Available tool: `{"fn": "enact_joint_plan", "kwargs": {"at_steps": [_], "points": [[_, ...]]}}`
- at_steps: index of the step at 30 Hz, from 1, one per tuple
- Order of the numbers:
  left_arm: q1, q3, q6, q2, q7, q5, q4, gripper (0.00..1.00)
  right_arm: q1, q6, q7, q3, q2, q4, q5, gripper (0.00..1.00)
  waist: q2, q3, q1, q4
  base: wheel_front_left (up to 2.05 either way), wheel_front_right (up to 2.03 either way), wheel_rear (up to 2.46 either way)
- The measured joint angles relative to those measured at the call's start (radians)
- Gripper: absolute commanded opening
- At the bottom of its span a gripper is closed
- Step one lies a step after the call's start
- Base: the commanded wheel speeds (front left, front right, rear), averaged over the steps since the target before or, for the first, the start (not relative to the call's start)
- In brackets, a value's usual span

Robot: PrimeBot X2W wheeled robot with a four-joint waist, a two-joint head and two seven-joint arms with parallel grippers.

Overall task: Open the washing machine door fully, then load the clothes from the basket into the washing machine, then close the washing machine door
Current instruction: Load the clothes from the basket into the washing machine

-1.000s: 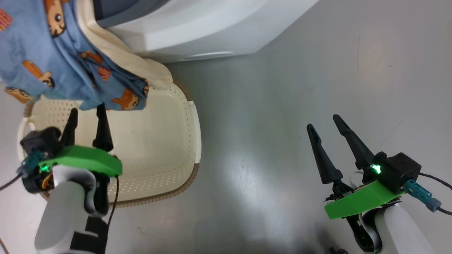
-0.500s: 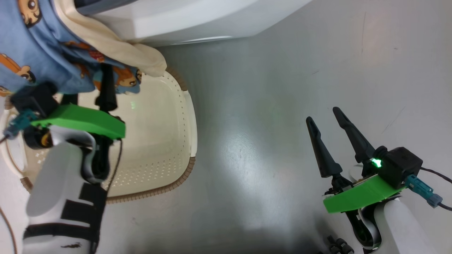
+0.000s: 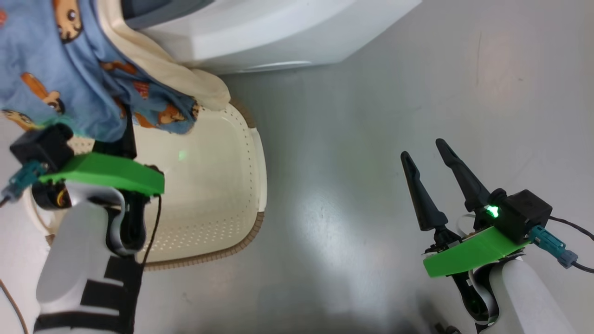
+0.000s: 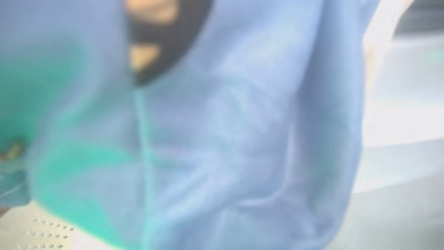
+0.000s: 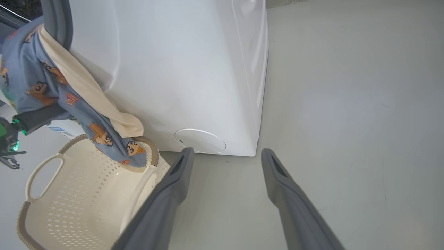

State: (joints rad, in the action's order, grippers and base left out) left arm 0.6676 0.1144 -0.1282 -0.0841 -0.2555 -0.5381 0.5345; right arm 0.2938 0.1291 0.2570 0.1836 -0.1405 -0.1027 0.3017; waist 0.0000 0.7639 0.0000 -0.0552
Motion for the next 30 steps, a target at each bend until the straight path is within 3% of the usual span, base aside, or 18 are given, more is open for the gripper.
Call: {"fn": "enact_joint_plan", "kwargs": {"at_steps": [16, 21, 30], "points": [[-0.114, -0.079, 0.0, -0.009, 0.0, -0.002, -0.272, 0.0, -0.012, 0.0, 0.0, 0.008, -0.01, -0.045, 0.009, 1.0, 0.0, -0.139, 0.0, 0.027, 0.0, 0.0, 0.0], [-0.083, -0.05, 0.0, -0.067, 0.0, 0.049, -0.245, 0.0, -0.032, 0.0, 0.0, 0.02, -0.008, -0.051, 0.009, 1.0, 0.0, -0.174, 0.0, 0.023, 0.0, 0.0, 0.0], [0.157, 0.002, 0.017, -0.125, 0.055, 0.13, -0.063, 0.0, -0.033, 0.0, 0.0, 0.028, -0.006, -0.05, 0.017, 1.0, 0.0, -0.184, 0.0, -0.009, 0.0, 0.0, 0.0]]}}
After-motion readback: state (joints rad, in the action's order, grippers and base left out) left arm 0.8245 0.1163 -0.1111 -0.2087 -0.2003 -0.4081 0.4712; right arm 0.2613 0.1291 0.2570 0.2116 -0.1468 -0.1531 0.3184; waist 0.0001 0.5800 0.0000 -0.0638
